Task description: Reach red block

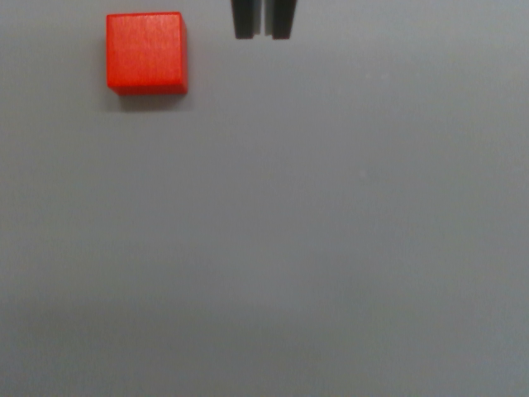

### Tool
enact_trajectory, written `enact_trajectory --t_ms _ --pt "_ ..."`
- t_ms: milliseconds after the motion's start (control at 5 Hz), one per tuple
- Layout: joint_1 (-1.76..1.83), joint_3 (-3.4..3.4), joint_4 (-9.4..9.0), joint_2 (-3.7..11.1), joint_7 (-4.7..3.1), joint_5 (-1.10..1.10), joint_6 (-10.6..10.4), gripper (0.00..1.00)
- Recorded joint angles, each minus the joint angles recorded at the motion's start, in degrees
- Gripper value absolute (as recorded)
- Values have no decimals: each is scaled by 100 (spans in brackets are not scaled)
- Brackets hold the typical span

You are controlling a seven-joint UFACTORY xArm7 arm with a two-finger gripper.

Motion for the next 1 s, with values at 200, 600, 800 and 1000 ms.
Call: enact_trajectory --t_ms 200,600,800,1000 --pt "-40 -38 -180 49 -6 -16 -259 0" --pt "-82 -79 -368 100 -12 -33 -530 0" --pt "-82 -79 -368 100 -12 -33 -530 0" --pt "-124 -119 -555 150 -17 -49 -799 0"
